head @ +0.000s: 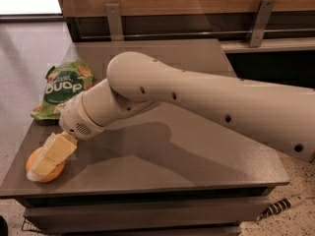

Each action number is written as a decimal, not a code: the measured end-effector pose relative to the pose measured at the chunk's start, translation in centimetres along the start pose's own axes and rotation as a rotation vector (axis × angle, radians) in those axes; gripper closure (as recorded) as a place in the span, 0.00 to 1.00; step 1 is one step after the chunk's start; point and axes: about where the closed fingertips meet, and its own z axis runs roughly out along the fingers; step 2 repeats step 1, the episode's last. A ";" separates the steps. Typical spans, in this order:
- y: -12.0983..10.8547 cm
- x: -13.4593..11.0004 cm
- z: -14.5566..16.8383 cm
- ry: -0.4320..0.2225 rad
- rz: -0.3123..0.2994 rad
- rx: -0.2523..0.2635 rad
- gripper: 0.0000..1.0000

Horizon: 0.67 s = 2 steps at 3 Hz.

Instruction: Move orange near green rice chip bag

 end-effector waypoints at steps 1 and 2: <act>0.0 0.0 0.0 0.000 0.000 0.000 0.00; 0.0 0.0 0.0 0.000 0.000 0.000 0.00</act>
Offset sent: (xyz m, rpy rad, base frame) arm 0.0000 0.0000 0.0000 0.0000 0.0000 0.0000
